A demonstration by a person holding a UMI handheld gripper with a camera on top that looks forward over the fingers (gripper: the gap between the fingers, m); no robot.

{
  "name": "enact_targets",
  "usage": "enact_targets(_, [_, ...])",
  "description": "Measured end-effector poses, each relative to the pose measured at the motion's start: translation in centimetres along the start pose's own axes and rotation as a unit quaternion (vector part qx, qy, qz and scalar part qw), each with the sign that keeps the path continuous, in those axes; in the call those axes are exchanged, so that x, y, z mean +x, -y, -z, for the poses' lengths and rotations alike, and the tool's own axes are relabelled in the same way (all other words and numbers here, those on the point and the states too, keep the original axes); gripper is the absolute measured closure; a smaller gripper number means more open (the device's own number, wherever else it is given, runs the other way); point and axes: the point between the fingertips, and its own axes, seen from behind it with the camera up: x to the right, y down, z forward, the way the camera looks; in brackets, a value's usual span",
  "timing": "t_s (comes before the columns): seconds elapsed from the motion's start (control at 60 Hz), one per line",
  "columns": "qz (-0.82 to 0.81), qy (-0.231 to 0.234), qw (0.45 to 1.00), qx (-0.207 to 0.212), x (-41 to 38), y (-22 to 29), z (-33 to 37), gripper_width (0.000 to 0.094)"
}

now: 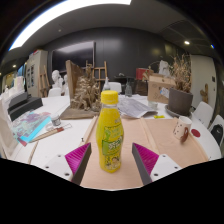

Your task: Pour water

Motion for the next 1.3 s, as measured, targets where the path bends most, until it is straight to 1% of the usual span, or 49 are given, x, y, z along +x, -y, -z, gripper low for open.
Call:
enact_targets(0.05, [-0.003, -0.003, 1.000, 0.005, -0.4, 0.1, -1.5, 0.0124])
enact_targets(0.167, [-0.015, -0.017, 1.000, -0.005, -0.4, -0.7, -3.9, 0.0254])
enact_targets(0.217, [-0.020, -0.021, 1.000, -0.003, -0.4, -0.7, -4.7, 0.0354])
enact_targets(0.25, [-0.023, -0.024, 0.999, -0.003, -0.2, -0.8, -4.4, 0.0456])
enact_targets(0.283, [-0.024, -0.026, 0.999, -0.002, -0.1, -0.8, -4.4, 0.0460])
enact_targets(0.433, [-0.020, -0.022, 1.000, -0.006, -0.1, -0.9, -4.6, 0.0582])
enact_targets(0.483, [-0.019, -0.020, 1.000, -0.009, -0.1, -0.8, -4.6, 0.0640])
enact_targets(0.517, [-0.021, -0.018, 1.000, -0.013, -0.1, -0.8, -4.6, 0.0641])
enact_targets(0.533, [-0.021, -0.016, 1.000, -0.014, -0.1, -0.7, -4.6, 0.0666])
enact_targets(0.65, [-0.028, -0.002, 1.000, -0.006, 0.0, 1.3, -4.0, 0.0675])
enact_targets(0.75, [-0.070, 0.024, 0.997, 0.018, 0.4, 5.6, -3.3, 0.0675])
enact_targets(0.833, [-0.144, 0.060, 0.987, 0.037, 1.3, 9.8, -2.9, 0.0676])
enact_targets(0.917, [-0.243, 0.102, 0.963, 0.050, 2.4, 14.3, -2.3, 0.0676])
enact_targets(1.033, [-0.406, 0.164, 0.897, 0.056, 5.7, 19.0, -2.6, 0.0677])
enact_targets(1.133, [-0.544, 0.204, 0.813, 0.047, 9.7, 20.9, -4.4, 0.0680])
enact_targets(1.183, [-0.599, 0.211, 0.771, 0.042, 11.5, 21.3, -4.9, 0.0677])
enact_targets(1.3, [-0.697, 0.218, 0.683, 0.029, 15.6, 20.0, -7.8, 0.0677])
